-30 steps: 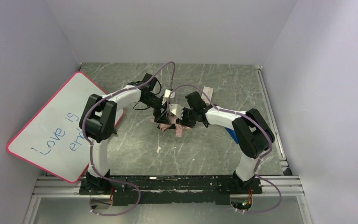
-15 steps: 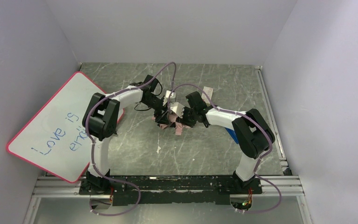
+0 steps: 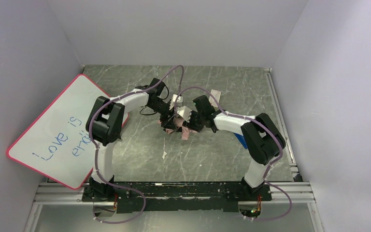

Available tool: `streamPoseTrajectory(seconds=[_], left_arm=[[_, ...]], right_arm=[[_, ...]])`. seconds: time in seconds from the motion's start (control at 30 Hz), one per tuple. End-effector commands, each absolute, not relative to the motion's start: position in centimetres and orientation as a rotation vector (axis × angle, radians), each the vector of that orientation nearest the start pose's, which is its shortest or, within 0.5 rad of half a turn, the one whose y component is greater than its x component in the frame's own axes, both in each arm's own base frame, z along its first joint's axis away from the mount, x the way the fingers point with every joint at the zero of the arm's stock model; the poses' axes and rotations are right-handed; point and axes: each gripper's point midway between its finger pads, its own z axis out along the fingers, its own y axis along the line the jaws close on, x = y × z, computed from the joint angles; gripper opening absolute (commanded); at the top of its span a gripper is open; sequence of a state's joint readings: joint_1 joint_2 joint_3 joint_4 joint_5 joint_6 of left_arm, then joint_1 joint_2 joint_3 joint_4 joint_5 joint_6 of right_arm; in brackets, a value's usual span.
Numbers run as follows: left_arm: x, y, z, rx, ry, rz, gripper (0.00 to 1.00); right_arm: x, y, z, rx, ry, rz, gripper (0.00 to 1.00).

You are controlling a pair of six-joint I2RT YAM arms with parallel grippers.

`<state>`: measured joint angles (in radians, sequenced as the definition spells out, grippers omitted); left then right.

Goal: Put away the umbrella

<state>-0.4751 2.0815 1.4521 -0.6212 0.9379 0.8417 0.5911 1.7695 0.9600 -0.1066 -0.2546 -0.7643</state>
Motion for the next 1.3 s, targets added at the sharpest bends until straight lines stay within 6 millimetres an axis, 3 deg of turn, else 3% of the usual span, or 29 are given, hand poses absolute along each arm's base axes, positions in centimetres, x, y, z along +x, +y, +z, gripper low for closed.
streamPoseTrajectory(seconds=[0.0, 0.2, 0.27, 0.37, 0.63, 0.7, 0.8, 0.83, 1.03, 1.17, 1.27], left_arm=[[30.1, -28.1, -2.1, 1.725, 2.109, -0.936, 0.55], [29.6, -27.7, -3.1, 1.752, 2.143, -0.918, 0.37], [29.5, -27.7, -3.3, 1.751, 2.147, -0.924, 0.25], [28.9, -27.9, -3.4, 1.762, 2.13, -0.976, 0.22], [27.7, -29.1, -1.4, 1.737, 2.047, -1.124, 0.52], [27.8, -29.4, -1.0, 1.718, 2.04, -1.139, 0.63], [27.9, -29.7, 0.1, 1.677, 2.01, -1.216, 0.91], [28.0, -29.8, 0.5, 1.673, 1.995, -1.234, 0.95], [28.8, -29.4, 0.5, 1.622, 2.016, -1.235, 0.97], [28.0, -29.3, 0.5, 1.638, 1.991, -1.307, 0.92], [27.2, -29.2, 1.1, 1.704, 1.892, -1.331, 0.94]], right_arm=[[29.9, 22.1, -2.8, -1.86, 1.892, 0.174, 0.12], [29.6, 22.5, -2.6, -1.858, 1.865, 0.18, 0.12], [29.6, 22.5, -2.6, -1.856, 1.861, 0.18, 0.12], [29.4, 22.6, -2.6, -1.858, 1.852, 0.185, 0.12], [29.1, 22.6, -2.8, -1.853, 1.833, 0.186, 0.12], [28.9, 22.6, -2.9, -1.861, 1.822, 0.183, 0.12], [28.7, 22.5, -3.1, -1.872, 1.816, 0.179, 0.12], [28.6, 22.4, -3.2, -1.873, 1.816, 0.177, 0.11], [28.5, 22.6, -3.0, -1.87, 1.796, 0.186, 0.11], [28.5, 22.8, -3.0, -1.864, 1.798, 0.199, 0.11], [28.3, 23.0, -3.1, -1.865, 1.81, 0.224, 0.11]])
